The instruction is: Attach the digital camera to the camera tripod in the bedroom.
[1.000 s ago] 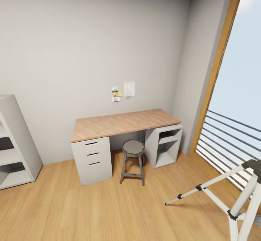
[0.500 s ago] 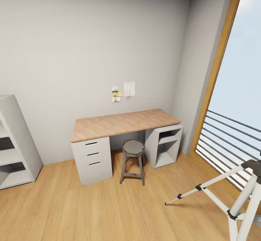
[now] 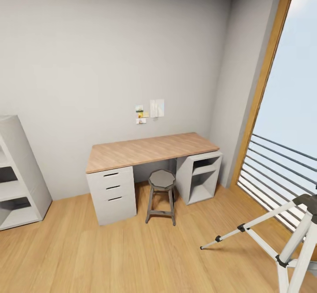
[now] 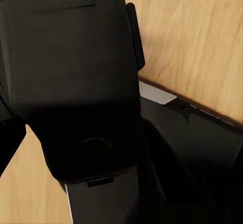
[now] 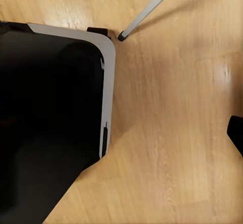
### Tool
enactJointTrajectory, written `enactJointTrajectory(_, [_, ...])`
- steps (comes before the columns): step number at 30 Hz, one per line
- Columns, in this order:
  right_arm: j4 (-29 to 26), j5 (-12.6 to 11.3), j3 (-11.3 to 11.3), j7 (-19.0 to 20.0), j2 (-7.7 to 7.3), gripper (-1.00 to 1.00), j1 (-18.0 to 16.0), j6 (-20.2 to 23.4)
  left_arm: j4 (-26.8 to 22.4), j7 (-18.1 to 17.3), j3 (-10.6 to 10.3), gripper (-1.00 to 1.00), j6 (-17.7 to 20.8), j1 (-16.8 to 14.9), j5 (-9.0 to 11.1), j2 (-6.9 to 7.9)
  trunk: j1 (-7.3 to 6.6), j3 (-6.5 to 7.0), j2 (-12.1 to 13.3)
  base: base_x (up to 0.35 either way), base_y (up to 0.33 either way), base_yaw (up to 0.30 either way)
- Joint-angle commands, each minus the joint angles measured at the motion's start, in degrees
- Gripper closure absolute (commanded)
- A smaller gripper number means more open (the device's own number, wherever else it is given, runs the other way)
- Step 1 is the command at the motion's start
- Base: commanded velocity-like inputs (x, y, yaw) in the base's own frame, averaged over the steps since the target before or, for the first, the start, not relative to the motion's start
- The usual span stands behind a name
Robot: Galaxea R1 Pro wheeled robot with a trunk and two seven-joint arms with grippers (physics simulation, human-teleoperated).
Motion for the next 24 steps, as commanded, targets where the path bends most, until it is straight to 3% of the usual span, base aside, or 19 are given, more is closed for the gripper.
enactJointTrajectory(1, [0.2, 0.5, -0.5, 0.1, -0.03, -1.0, -0.1, -0.3, 0.0, 0.0, -0.5, 1.0, 0.0, 0.0, 0.4, 0.0, 0.02, -0.02, 0.0, 0.0, 0.0, 0.0])
enactJointTrajectory(17, [0.2, 0.6, -0.5, 0.1, 0.15, -1.0, -0.1, -0.4, 0.0, 0.0, -0.5, 1.0, -0.5, 0.0, 0.4, -0.08, 0.02, -0.02, 0.0, 0.0, 0.0, -0.005])
enactJointTrajectory(24, [0.2, 0.5, -0.6, 0.0, 0.16, -1.0, -0.1, -0.2, 0.0, -0.1, -0.5, 1.0, -1.3, 0.0, 0.4, -0.05, 0.02, -0.02, 0.0, 0.0, 0.0, -0.185])
